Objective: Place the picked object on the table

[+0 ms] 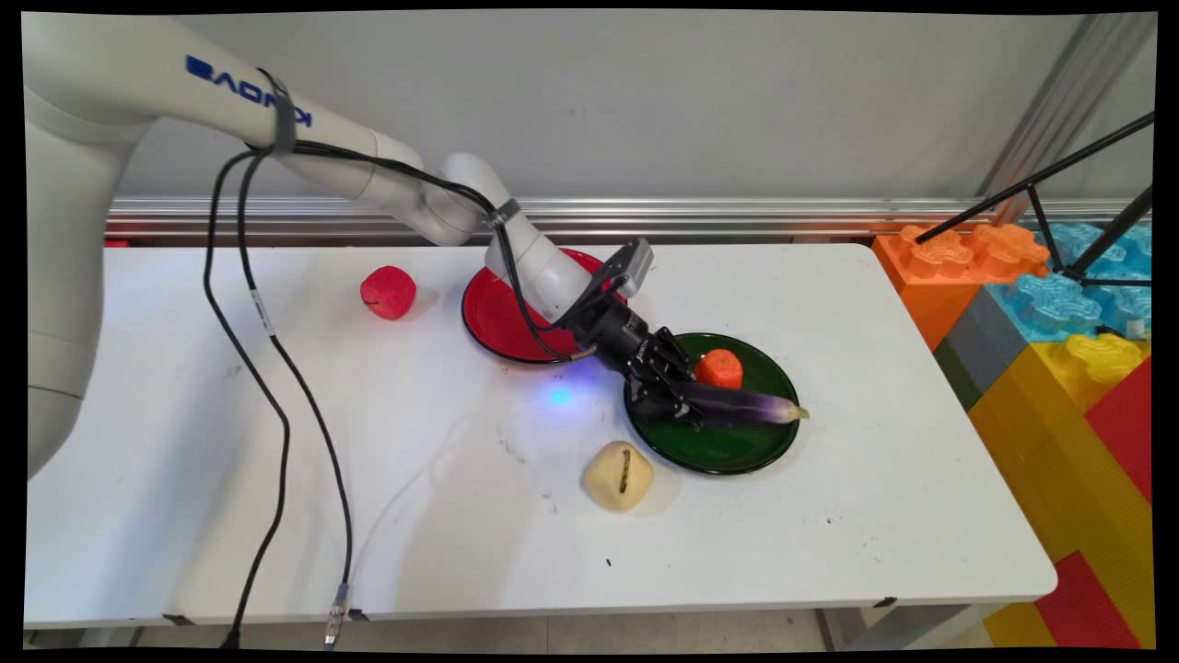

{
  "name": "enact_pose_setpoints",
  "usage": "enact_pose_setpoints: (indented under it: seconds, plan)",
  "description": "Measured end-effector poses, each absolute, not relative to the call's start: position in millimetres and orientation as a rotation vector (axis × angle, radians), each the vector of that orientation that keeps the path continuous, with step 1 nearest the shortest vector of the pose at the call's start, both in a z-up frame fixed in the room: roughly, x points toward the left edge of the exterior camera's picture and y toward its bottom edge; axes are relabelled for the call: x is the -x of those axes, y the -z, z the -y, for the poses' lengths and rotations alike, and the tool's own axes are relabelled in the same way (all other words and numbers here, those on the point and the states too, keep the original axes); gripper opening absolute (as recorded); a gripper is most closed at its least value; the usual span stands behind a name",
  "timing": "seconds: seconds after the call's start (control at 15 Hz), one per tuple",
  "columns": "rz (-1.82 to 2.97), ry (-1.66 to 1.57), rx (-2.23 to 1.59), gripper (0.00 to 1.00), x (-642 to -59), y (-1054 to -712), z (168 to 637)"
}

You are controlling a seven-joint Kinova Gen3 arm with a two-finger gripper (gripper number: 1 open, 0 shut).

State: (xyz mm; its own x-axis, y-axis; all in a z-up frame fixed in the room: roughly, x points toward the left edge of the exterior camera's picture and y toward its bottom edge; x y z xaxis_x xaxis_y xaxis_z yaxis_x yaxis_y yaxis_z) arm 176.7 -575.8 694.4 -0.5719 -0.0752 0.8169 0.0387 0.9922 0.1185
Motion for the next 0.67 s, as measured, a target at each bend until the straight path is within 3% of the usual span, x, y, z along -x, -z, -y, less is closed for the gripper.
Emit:
enact_pose_setpoints:
  seconds: [0.67]
  plan:
    - [2.104, 0.165, -0.083, 0.00, -221.6, -752.8, 554.7]
